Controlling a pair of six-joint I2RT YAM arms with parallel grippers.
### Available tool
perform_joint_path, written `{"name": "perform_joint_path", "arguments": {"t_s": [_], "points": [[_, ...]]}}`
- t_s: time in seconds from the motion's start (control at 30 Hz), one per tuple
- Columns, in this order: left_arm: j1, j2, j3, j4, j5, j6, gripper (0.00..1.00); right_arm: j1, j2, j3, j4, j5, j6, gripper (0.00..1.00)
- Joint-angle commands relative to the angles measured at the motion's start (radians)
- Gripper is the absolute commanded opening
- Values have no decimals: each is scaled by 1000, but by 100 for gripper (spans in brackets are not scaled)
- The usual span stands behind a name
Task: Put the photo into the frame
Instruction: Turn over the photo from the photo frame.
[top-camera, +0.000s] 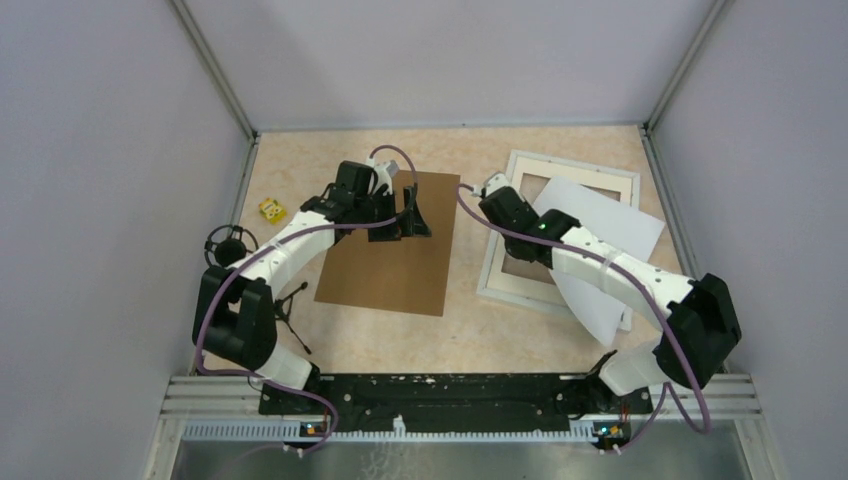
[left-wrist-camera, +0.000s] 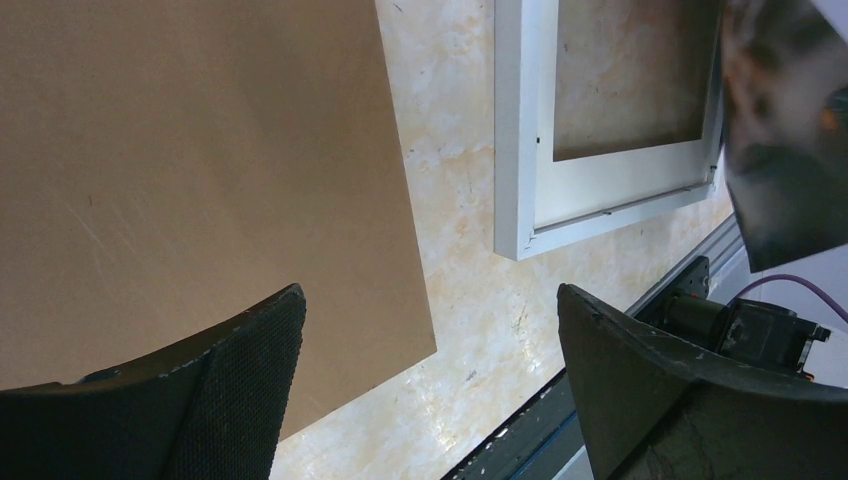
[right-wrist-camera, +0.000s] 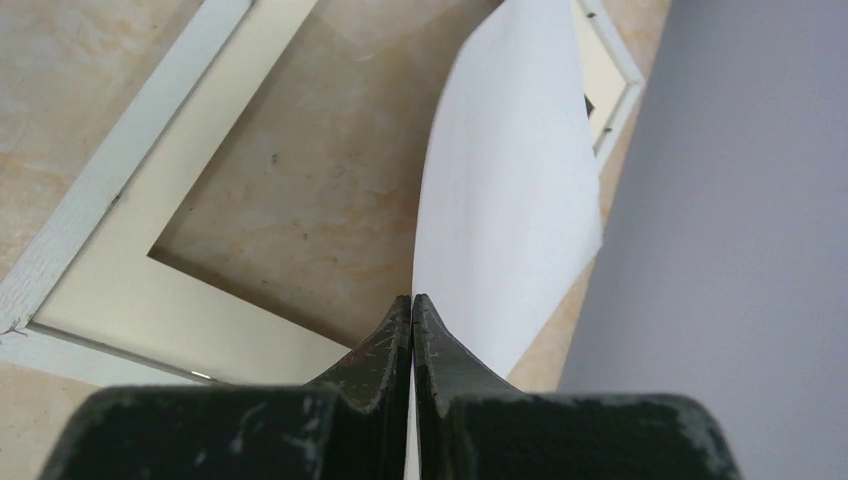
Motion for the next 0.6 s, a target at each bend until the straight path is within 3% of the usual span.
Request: {"name": "perform_joint_path", "arguments": {"t_s": [0.0,0.23,0.57], "points": [[7,-13,-34,62,6,7,98,14,55,-51,267,-68,-153,0],[7,-10,-37,65,29,-2,98,24,133,-106,395,-123,-256,0],[8,-3,-43,67,44,-4,98,23,155,-83,460,16,-297,0]]}}
